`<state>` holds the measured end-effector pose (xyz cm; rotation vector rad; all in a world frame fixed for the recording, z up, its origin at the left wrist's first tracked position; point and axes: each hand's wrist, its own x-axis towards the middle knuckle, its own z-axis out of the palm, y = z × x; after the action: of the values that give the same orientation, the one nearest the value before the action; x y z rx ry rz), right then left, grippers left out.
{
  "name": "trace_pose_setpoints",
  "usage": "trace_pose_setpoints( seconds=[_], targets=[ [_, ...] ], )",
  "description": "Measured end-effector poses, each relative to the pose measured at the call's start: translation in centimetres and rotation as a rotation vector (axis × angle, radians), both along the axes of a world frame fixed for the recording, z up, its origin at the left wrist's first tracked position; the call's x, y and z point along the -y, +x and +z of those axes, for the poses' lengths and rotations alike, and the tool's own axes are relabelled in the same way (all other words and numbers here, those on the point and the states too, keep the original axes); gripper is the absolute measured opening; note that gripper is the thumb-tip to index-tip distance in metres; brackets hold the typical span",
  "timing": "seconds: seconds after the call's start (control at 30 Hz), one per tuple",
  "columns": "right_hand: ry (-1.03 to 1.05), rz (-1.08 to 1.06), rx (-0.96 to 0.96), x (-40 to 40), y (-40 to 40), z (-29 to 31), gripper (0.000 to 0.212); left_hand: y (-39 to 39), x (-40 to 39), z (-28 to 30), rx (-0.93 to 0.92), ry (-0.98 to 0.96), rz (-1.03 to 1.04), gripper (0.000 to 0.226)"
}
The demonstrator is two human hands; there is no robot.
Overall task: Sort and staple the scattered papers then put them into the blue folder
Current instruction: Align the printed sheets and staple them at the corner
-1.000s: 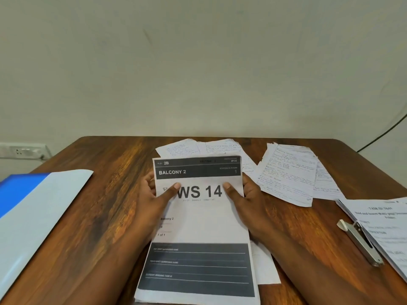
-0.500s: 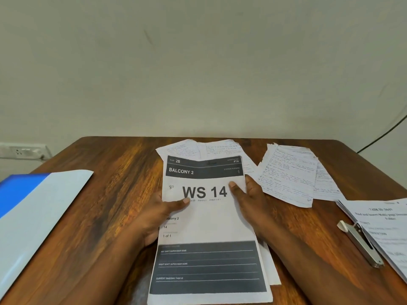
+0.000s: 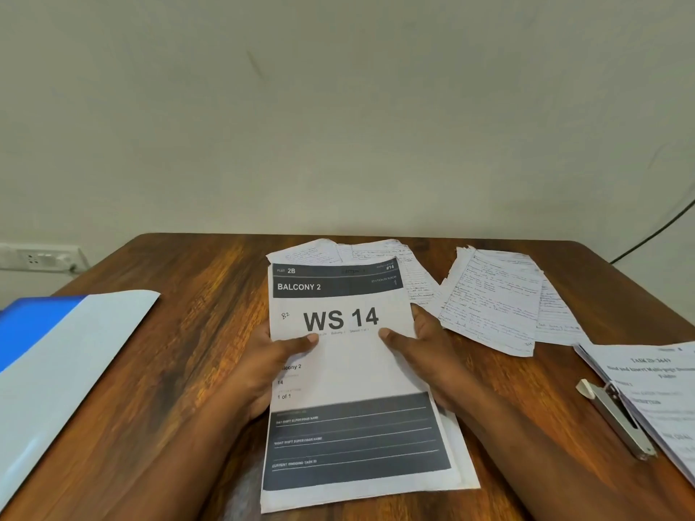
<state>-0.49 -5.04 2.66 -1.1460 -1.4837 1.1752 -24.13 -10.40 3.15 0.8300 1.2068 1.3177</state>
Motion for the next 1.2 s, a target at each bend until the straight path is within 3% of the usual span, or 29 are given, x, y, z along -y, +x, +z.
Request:
trace_pose_setpoints(
  seconds=[0.13, 0.27, 0.4, 0.57, 0.67, 0.77, 0.83, 0.9, 1.1, 1.2],
  targets=[
    [0.001, -0.01, 0.021, 0.3, -0.1, 0.2, 0.039, -0.3, -0.4, 0.0, 0.07, -0.061, -0.011, 0.036],
    [0.014, -0.003, 0.082, 0.6, -0.3, 0.0, 0.032, -0.5, -0.6, 0.3, -0.039, -0.025, 0.114, 0.023],
    [0.005, 0.018, 0.083, 1.0, -1.0, 0.0, 0.04, -1.0, -0.3, 0.6, -0.113, -0.006, 0.149, 0.016],
    [-0.074, -0.046, 0.042, 1.0, -0.5, 1.1, 0.012, -3.5, -0.2, 1.4, -0.165, -0.058, 0.154, 0.013],
    [0.128, -0.261, 0.468, -0.2, 1.6, 0.9, 0.028, -5.2, -0.4, 1.3, -0.224, -0.089, 0.194, 0.015],
    [0.149, -0.329, 0.75, -1.1, 3.3, 0.4, 0.067, -6.0, -0.6, 0.9, -0.266, -0.117, 0.229, 0.013],
    [0.118, -0.305, 0.802, -1.5, 3.7, 0.0, 0.085, -6.2, -0.7, 0.7, -0.278, -0.123, 0.238, 0.011],
    [0.103, -0.263, 0.815, -1.5, 3.6, 0.0, 0.088, -6.2, -0.8, 0.6, -0.283, -0.123, 0.247, 0.01],
    [0.029, -0.23, 0.7, -1.9, 3.8, 0.2, 0.079, -6.4, -1.0, 0.1, -0.272, -0.111, 0.271, 0.009],
    [0.002, -0.276, 0.66, -2.3, 4.2, 0.2, 0.061, -6.5, -1.1, 0.0, -0.275, -0.105, 0.275, 0.009]
  ],
)
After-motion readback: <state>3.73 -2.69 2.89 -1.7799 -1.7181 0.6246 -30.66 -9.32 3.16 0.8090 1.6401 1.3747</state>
